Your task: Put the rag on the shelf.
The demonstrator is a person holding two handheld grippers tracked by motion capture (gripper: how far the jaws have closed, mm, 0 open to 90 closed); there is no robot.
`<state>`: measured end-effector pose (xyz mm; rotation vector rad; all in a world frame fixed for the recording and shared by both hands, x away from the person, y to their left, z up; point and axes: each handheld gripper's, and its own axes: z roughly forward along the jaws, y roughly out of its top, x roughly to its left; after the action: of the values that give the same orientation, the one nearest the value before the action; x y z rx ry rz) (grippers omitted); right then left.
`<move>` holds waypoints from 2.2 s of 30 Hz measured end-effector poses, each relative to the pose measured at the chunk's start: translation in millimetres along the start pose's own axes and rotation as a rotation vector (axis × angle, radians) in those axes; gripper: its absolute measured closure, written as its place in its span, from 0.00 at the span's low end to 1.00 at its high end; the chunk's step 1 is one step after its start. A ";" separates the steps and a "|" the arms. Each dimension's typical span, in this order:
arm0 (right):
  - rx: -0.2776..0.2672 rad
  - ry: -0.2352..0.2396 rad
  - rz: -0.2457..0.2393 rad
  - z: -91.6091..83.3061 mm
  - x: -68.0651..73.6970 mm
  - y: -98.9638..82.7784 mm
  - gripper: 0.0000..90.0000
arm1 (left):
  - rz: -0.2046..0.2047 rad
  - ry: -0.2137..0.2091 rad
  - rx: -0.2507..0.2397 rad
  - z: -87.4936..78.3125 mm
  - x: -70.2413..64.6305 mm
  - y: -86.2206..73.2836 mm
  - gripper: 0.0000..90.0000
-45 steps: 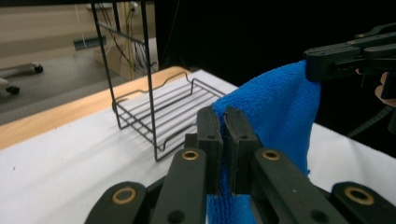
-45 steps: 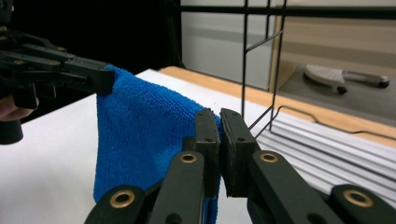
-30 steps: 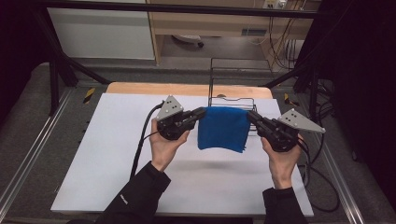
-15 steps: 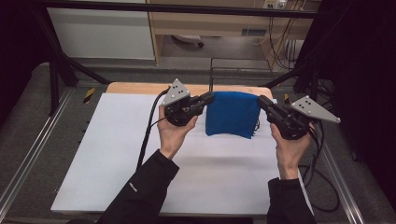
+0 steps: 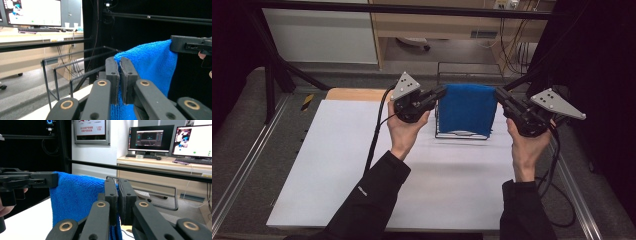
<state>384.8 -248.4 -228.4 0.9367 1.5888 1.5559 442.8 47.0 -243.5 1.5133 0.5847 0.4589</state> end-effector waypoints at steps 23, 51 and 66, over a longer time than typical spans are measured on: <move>-0.092 -0.036 -0.023 4.1 -16.4 44.2 0.97 | 0.033 0.016 -0.077 24.9 -4.0 49.4 0.96; -0.116 -0.046 -0.041 37.2 -31.6 87.3 0.97 | 0.041 0.057 -0.120 45.3 17.2 96.0 0.96; -0.111 -0.059 -0.036 62.9 -50.2 90.4 0.97 | 0.052 0.111 -0.120 68.7 33.2 95.6 0.96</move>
<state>465.7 -261.0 -139.2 0.8811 1.4549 1.5605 518.4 15.3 -152.8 1.3976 0.5955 0.6109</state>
